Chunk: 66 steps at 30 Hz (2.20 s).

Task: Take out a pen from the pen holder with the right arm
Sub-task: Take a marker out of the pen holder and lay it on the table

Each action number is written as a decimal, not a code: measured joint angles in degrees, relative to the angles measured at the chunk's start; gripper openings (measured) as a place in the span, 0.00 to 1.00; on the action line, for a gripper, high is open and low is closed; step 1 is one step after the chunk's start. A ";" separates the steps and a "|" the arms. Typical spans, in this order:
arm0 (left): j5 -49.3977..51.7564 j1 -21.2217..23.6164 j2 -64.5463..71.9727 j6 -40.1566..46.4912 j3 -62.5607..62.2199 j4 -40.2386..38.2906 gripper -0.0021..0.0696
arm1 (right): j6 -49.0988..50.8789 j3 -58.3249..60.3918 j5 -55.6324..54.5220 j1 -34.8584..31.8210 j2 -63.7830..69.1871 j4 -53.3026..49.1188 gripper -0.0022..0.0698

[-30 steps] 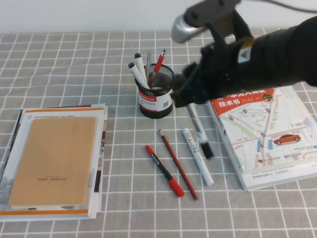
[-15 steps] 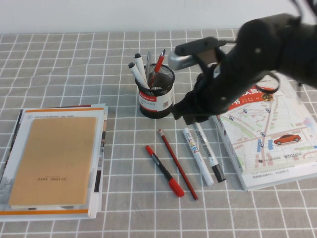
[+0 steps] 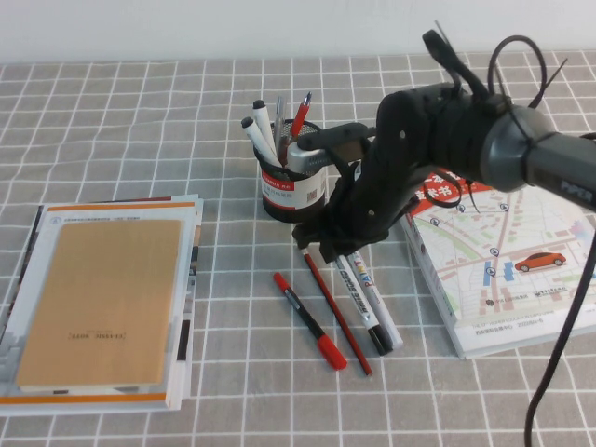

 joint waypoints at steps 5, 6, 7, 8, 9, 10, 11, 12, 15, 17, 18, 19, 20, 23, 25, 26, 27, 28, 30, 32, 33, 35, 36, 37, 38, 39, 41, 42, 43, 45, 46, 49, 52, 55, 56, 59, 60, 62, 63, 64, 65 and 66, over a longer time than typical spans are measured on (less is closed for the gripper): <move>0.00 0.00 0.00 0.00 0.00 0.00 0.02 | 0.00 -2.20 -1.09 0.00 2.44 0.00 0.18; 0.00 0.00 0.00 0.00 0.00 0.00 0.02 | 0.00 -2.72 -1.09 0.00 2.77 0.00 0.18; 0.00 0.00 0.00 0.00 0.00 0.00 0.02 | 0.00 -3.03 -1.22 0.00 3.24 0.00 0.18; 0.00 0.00 0.00 0.00 0.00 0.00 0.02 | 0.00 -3.46 -1.32 0.00 3.71 0.00 0.18; 0.00 0.00 0.00 0.00 0.00 0.00 0.02 | 0.00 -3.56 -1.34 0.00 4.04 0.04 0.18; 0.00 0.00 0.00 0.00 0.00 0.00 0.02 | 0.00 -3.61 -1.55 0.00 4.46 0.04 0.18; 0.00 0.00 0.00 0.00 0.00 0.00 0.02 | 0.00 -3.61 -1.80 0.00 4.75 0.04 0.18; 0.00 0.00 0.00 0.00 0.00 0.00 0.02 | 0.00 -3.61 -1.79 0.00 4.99 0.04 0.18; 0.00 0.00 0.00 0.00 0.00 0.00 0.02 | 0.00 -3.61 -1.79 -0.24 5.24 0.13 0.18; 0.00 0.00 0.00 0.00 0.00 0.00 0.02 | 0.00 -3.61 -1.81 -0.47 5.37 0.27 0.18; 0.00 0.00 0.00 0.00 0.00 0.00 0.02 | 0.00 -3.61 -1.81 -0.59 5.37 0.27 0.18; 0.00 0.00 0.00 0.00 0.00 0.00 0.02 | 0.00 -3.61 -1.81 -0.72 5.37 0.27 0.18; 0.00 0.00 0.00 0.00 0.00 0.00 0.02 | 0.00 -3.61 -1.81 -0.71 5.37 0.27 0.18; 0.00 0.00 0.00 0.00 0.00 0.00 0.02 | 0.00 -3.61 -1.81 -0.74 5.37 0.41 0.18; 0.00 0.00 0.00 0.00 0.00 0.00 0.02 | 0.00 -3.61 -1.81 -0.84 5.37 0.69 0.19; 0.00 0.00 0.00 0.00 0.00 0.00 0.02 | 0.00 -3.61 -1.81 -0.84 5.37 0.92 0.21; 0.00 0.00 0.00 0.00 0.00 0.00 0.02 | 0.00 -3.61 -1.81 -0.84 5.37 1.09 0.23; 0.00 0.00 0.00 0.00 0.00 0.00 0.02 | 0.00 -3.61 -1.81 -0.84 5.37 1.09 0.26; 0.00 0.00 0.00 0.00 0.00 0.00 0.02 | 0.00 -3.61 -1.81 -0.84 5.37 1.19 0.31; 0.00 0.00 0.00 0.00 0.00 0.00 0.02 | 0.00 -3.61 -1.81 -0.84 5.37 1.19 0.34; 0.00 0.00 0.00 0.00 0.00 0.00 0.02 | 0.00 -3.61 -1.81 -0.84 5.37 1.19 0.35; 0.00 0.00 0.00 0.00 0.00 0.00 0.02 | 0.00 -3.61 -1.81 -0.84 4.81 1.07 0.36; 0.00 0.00 0.00 0.00 0.00 0.00 0.02 | 0.00 -3.61 -1.81 -0.84 4.52 0.94 0.37; 0.00 0.00 0.00 0.00 0.00 0.00 0.02 | 0.00 -3.61 -1.56 -0.84 3.97 0.75 0.37; 0.00 0.00 0.00 0.00 0.00 0.00 0.02 | 0.00 -3.61 -1.14 -0.84 3.27 0.34 0.37; 0.00 0.00 0.00 0.00 0.00 0.00 0.02 | 0.08 -3.61 -0.74 -0.73 2.57 -0.20 0.37; 0.00 0.00 0.00 0.00 0.00 0.00 0.02 | 0.08 -3.09 -0.03 -0.28 0.15 -1.51 0.34; 0.00 0.00 0.00 0.00 0.00 0.00 0.02 | 0.08 -2.48 0.12 -0.04 -1.50 -2.04 0.32; 0.00 0.00 0.00 0.00 0.00 0.00 0.02 | 0.08 -1.37 0.12 0.38 -3.48 -2.57 0.28; 0.00 0.00 0.00 0.00 0.00 0.00 0.02 | 0.12 1.68 -0.55 0.95 -7.68 -3.50 0.18; 0.00 0.00 0.00 0.00 0.00 0.00 0.02 | 0.12 3.88 -1.22 1.25 -10.30 -3.52 0.12; 0.00 0.00 0.00 0.00 0.00 0.00 0.02 | 0.21 10.99 -2.72 1.33 -17.70 -4.02 0.04; 0.00 0.00 0.00 0.00 0.00 0.00 0.02 | 0.21 16.74 -2.86 1.33 -24.82 -4.58 0.02; 0.00 0.00 0.00 0.00 0.00 0.00 0.02 | 0.21 22.11 -3.00 1.33 -30.82 -4.63 0.02; 0.00 0.00 0.00 0.00 0.00 0.00 0.02 | 0.47 24.00 -3.09 1.33 -32.88 -4.63 0.01; 0.00 0.00 0.00 0.00 0.00 0.00 0.02 | 1.19 29.85 -4.07 1.33 -38.69 -4.72 0.01; 0.00 0.00 0.00 0.00 0.00 0.00 0.02 | 1.31 31.05 -4.56 1.33 -40.78 -4.72 0.01; 0.00 0.00 0.00 0.00 0.00 0.00 0.02 | 1.31 35.72 -5.65 1.33 -44.91 -4.72 0.01; 0.00 0.00 0.00 0.00 0.00 0.00 0.02 | 1.31 37.86 -6.16 1.33 -46.90 -4.60 0.01; 0.00 0.00 0.00 0.00 0.00 0.00 0.02 | 1.31 39.50 -6.18 1.33 -48.06 -4.60 0.01; 0.00 0.00 0.00 0.00 0.00 0.00 0.02 | 1.31 41.36 -5.91 1.33 -50.28 -4.50 0.01; 0.00 0.00 0.00 0.00 0.00 0.00 0.02 | 1.31 42.93 -5.32 1.33 -51.99 -4.38 0.01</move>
